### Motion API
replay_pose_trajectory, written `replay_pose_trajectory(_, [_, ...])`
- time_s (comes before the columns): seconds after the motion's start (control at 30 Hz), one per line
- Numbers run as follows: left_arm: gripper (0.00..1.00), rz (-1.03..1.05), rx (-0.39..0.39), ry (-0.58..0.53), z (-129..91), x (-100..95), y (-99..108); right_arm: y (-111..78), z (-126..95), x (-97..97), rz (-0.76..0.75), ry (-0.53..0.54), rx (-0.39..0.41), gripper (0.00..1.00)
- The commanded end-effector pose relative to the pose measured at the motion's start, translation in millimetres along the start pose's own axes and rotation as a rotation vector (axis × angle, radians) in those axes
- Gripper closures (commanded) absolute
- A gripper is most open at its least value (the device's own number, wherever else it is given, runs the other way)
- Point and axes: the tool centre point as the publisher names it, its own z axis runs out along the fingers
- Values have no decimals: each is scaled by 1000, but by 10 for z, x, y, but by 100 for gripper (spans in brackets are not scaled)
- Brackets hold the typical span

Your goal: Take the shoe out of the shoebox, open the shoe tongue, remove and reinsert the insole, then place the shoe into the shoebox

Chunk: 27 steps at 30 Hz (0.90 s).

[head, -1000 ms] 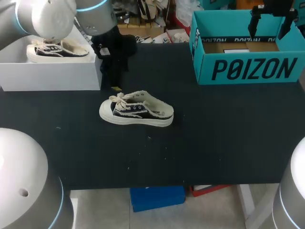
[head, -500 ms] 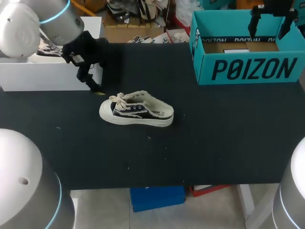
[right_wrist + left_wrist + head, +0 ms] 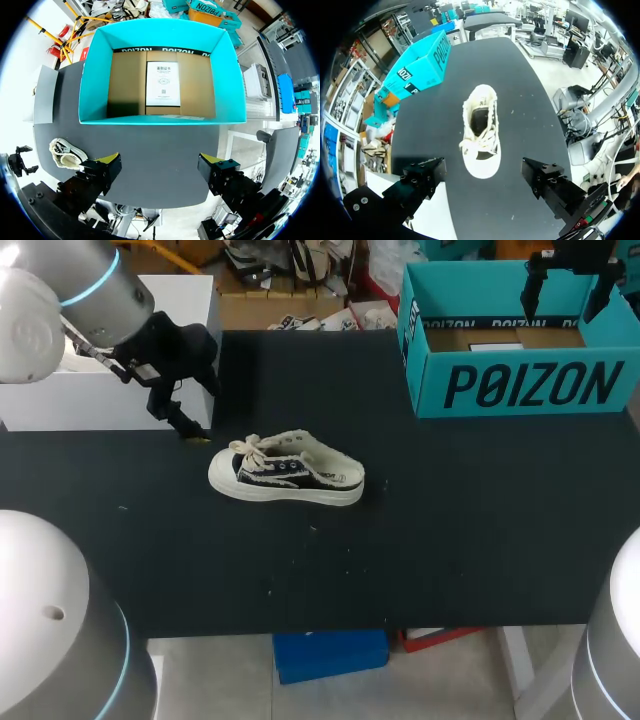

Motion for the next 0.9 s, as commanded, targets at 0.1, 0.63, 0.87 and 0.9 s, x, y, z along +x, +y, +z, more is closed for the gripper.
replay_pose_trajectory(0.1, [0, 2, 0, -3, 6, 10, 8, -3, -3, -1, 0, 0, 0, 0])
replay_pose_trajectory(0.63, [0, 2, 0, -3, 6, 10, 8, -667, -207, 527, -382, -36, -71, 0])
replay_pose_trajectory(0.87, [0, 2, 0, -3, 6, 10, 8, -1233, -330, 1092, -806, -85, -180, 0])
replay_pose_trajectory(0.9, [0, 2, 0, -3, 6, 10, 8, -1233, -330, 1092, -806, -85, -180, 0])
